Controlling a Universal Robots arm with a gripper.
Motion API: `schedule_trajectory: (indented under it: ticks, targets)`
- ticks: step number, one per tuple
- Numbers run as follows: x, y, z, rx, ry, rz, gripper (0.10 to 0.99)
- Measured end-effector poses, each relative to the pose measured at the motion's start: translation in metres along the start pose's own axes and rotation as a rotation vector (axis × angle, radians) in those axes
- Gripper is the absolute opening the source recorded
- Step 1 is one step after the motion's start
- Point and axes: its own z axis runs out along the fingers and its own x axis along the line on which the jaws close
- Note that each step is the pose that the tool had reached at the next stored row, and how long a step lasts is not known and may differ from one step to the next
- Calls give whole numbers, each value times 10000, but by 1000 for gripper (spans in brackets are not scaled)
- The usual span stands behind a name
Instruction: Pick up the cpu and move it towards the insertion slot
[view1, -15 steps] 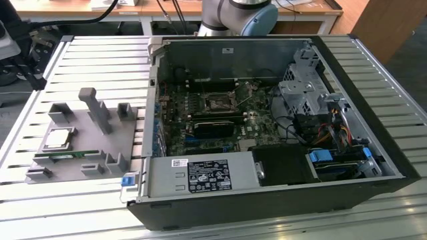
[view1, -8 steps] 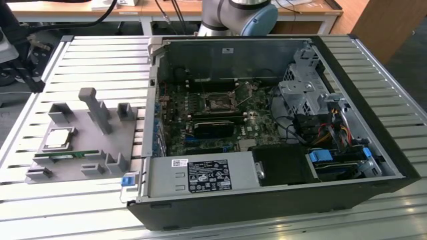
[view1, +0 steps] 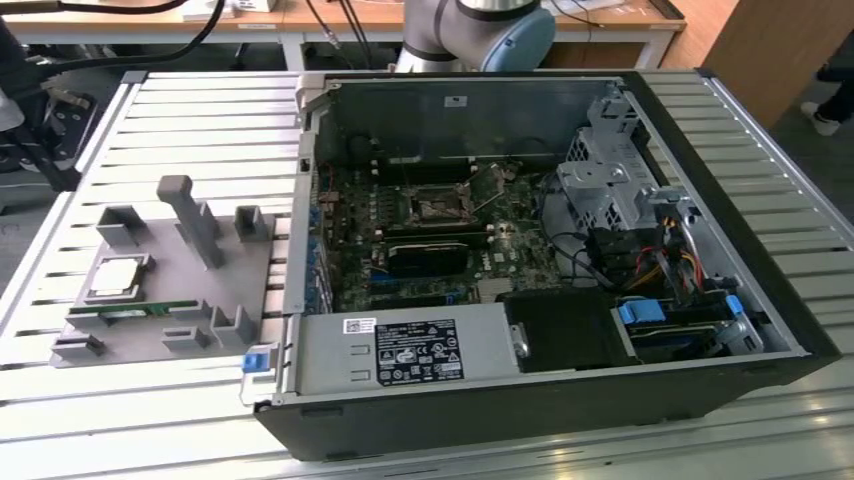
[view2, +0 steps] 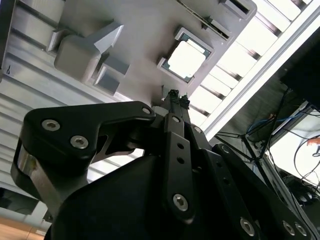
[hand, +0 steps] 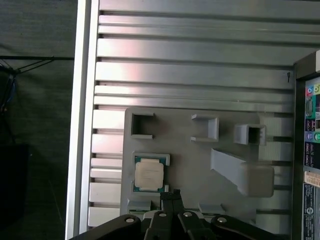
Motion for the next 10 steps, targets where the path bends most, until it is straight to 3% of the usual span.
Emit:
schedule_trajectory:
  ticks: [10]
  targets:
    - [139, -20, 88, -2, -3, -3, 106]
